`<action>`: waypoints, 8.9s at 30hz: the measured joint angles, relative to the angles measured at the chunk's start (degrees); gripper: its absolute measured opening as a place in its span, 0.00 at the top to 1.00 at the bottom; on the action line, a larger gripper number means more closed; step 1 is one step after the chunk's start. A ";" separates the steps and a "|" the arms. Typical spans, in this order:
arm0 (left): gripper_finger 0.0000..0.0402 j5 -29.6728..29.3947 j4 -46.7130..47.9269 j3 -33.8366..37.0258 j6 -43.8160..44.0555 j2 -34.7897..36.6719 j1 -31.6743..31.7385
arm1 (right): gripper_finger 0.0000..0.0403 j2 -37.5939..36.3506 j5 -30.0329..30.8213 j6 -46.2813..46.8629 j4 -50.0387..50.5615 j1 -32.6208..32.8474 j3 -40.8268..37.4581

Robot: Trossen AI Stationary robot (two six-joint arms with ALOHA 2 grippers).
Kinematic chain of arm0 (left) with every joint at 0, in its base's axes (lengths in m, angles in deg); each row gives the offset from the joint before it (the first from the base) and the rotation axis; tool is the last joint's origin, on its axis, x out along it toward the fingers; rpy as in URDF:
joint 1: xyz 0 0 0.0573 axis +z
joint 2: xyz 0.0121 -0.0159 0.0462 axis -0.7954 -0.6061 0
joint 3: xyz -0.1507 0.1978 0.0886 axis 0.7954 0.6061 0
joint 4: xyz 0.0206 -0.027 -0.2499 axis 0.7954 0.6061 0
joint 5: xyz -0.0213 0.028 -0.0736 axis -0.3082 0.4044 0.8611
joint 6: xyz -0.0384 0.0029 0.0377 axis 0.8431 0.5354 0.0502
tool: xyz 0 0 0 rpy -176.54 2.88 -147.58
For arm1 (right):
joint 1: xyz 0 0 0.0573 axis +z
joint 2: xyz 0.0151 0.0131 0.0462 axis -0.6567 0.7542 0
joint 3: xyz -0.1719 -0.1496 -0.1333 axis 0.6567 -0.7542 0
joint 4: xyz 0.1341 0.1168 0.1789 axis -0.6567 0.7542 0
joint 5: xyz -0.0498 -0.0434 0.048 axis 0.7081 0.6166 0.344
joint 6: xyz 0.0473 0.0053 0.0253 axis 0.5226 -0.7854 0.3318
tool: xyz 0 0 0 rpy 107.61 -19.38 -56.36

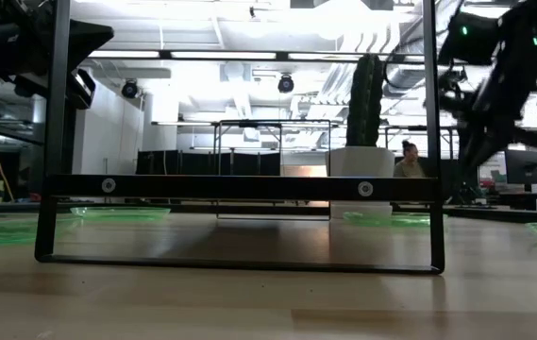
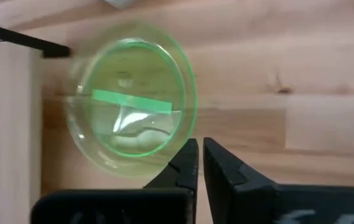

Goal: Place and stack plates onto a shelf
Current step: Put the top right green plate on the shelf, then put the top left green plate on the shelf

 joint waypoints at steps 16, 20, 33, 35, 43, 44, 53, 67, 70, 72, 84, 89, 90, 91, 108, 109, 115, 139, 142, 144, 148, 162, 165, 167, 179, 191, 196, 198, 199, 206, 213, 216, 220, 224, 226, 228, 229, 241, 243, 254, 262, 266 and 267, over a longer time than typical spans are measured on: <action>1.00 0.00 0.00 0.00 0.00 0.00 0.00 | 0.58 0.74 13.62 14.35 -37.34 0.83 -21.56; 1.00 0.00 0.00 0.00 0.00 0.01 0.00 | 0.58 3.68 13.62 14.31 -42.52 0.83 -22.95; 1.00 0.02 0.02 0.00 0.01 0.02 0.00 | 0.58 18.96 15.55 12.82 -58.27 0.83 -22.43; 1.00 0.00 0.00 0.00 0.00 0.00 0.00 | 0.58 20.68 15.53 12.69 -58.95 0.83 -22.37; 1.00 0.00 0.00 0.00 0.00 0.01 0.00 | 0.62 21.94 14.94 12.67 -58.57 0.81 -22.33; 1.00 0.00 0.00 0.00 0.00 0.02 0.00 | 0.65 21.94 14.69 12.71 -58.08 0.81 -22.31; 1.00 0.00 0.00 0.00 0.00 0.02 0.00 | 0.98 21.94 13.71 12.94 -57.16 0.79 -22.24; 1.00 0.00 0.02 0.00 0.00 0.01 0.00 | 1.00 11.76 10.15 10.00 -47.00 -0.32 -18.89; 1.00 0.00 0.00 0.00 0.00 0.01 0.00 | 1.00 7.62 9.70 7.72 -41.49 -0.68 -18.11; 1.00 0.00 0.00 0.00 0.00 0.02 0.00 | 1.00 4.50 9.59 6.59 -39.31 -0.68 -17.48; 1.00 0.00 0.00 0.00 0.00 0.00 0.00 | 1.00 -10.15 2.92 -8.55 -2.04 -0.68 -2.73; 1.00 0.00 0.02 0.00 0.00 0.00 0.00 | 1.00 -9.84 -5.90 -14.02 4.22 -0.41 6.41; 1.00 0.00 0.02 0.00 0.00 0.00 0.00 | 1.00 -9.43 -7.20 -14.12 3.48 0.01 7.44; 1.00 0.02 0.00 0.00 0.00 0.02 0.00 | 1.00 -8.90 -7.46 -14.10 2.44 0.71 8.23; 1.00 0.02 0.00 0.00 0.00 0.01 0.00 | 1.00 24.72 12.29 4.27 -44.76 17.41 5.91; 1.00 0.01 0.00 0.00 0.00 0.01 0.00 | 1.00 26.71 13.55 5.56 -46.60 17.46 5.91; 1.00 0.00 0.02 0.00 0.00 0.02 0.00 | 1.00 35.72 18.01 12.08 -54.73 17.28 5.91; 1.00 0.01 0.00 0.00 0.00 0.01 0.00 | 1.00 47.94 19.99 20.75 -58.71 16.57 11.13; 1.00 0.02 0.01 0.00 0.00 0.01 0.00 | 1.00 47.84 18.97 20.76 -57.50 16.57 11.13; 1.00 0.02 0.00 0.00 0.00 0.02 0.00 | 1.00 47.84 18.08 20.76 -57.09 16.57 11.13; 1.00 0.00 0.00 0.00 0.00 0.00 0.00 | 0.94 47.84 16.66 20.76 -57.22 16.57 11.13; 1.00 0.00 -0.02 0.00 0.00 0.00 0.00 | 0.57 28.80 12.11 11.24 -31.87 16.63 11.13; 1.00 0.00 -0.01 0.00 0.00 0.02 0.00 | 0.55 20.26 11.65 6.80 -24.57 17.12 11.13; 1.00 0.02 0.00 0.00 0.00 0.02 0.00 | 0.55 15.39 9.47 3.49 -21.76 17.40 11.13; 1.00 -0.09 -0.76 0.00 0.87 0.00 0.00 | 0.55 -0.69 10.07 -16.93 -39.36 21.27 11.13; 1.00 -10.15 -16.86 -0.26 16.28 -0.27 0.01 | 0.55 -0.74 10.56 -19.80 -47.63 21.20 11.13; 0.96 -12.90 -5.65 -8.69 19.59 -8.06 1.43 | 0.55 0.81 10.64 -20.25 -47.57 21.08 11.13; 0.92 -12.81 2.42 -14.45 19.00 -14.23 2.57 | 0.55 1.69 10.75 -20.26 -47.55 21.07 11.13; 0.90 -12.81 7.79 -17.41 18.02 -17.33 3.38 | 0.55 2.11 10.82 -20.25 -47.55 21.07 11.13; 0.70 -20.10 49.41 -32.99 18.96 -35.45 11.05 | 0.55 4.62 10.86 -20.69 -46.95 21.09 11.13; 0.59 -19.68 63.34 -27.01 36.57 -45.79 13.73 | 0.55 6.63 10.86 -20.47 -46.00 21.13 11.13; 0.59 -19.41 60.31 -23.54 44.98 -47.18 12.93 | 0.55 7.34 10.86 -20.77 -46.00 21.13 11.13; 0.59 -21.75 56.69 -21.17 53.09 -47.60 12.34 | 0.55 7.98 10.86 -20.30 -45.98 21.13 11.13; 0.59 -26.79 56.87 -20.46 58.84 -48.19 12.33 | 0.55 8.09 10.86 -20.25 -46.00 21.13 11.11; 0.59 -28.33 56.46 -20.48 60.94 -48.80 12.37 | 0.55 8.09 10.86 -20.25 -46.01 21.13 11.11; 0.59 -28.56 56.47 -20.46 61.94 -49.74 12.37 | 0.55 8.09 10.86 -20.25 -46.01 21.13 11.11; 0.59 -28.63 56.46 -20.46 62.36 -50.40 12.37 | 0.55 8.09 10.86 -20.25 -46.02 21.13 11.13; 0.59 -31.01 50.69 -20.46 69.55 -61.45 12.44 | 0.55 8.09 10.89 -20.66 -46.00 21.13 11.11; 0.59 -31.00 48.59 -20.46 69.56 -63.16 12.44 | 0.55 8.09 10.88 -20.66 -46.01 21.13 11.12; 0.70 -33.37 42.68 -20.69 74.70 -71.58 12.39 | 0.55 8.09 10.91 -20.69 -46.00 21.13 11.12; 0.98 -33.52 42.86 -20.47 71.96 -64.56 11.97 | 0.55 8.09 10.91 -21.75 -45.47 21.13 11.13; 0.99 -35.52 45.11 -20.46 69.42 -58.90 12.59 | 0.55 8.09 10.91 -21.75 -45.43 21.13 11.12; 0.99 -36.08 45.75 -20.46 68.82 -57.44 12.77 | 0.55 8.09 10.89 -21.75 -45.43 21.12 11.11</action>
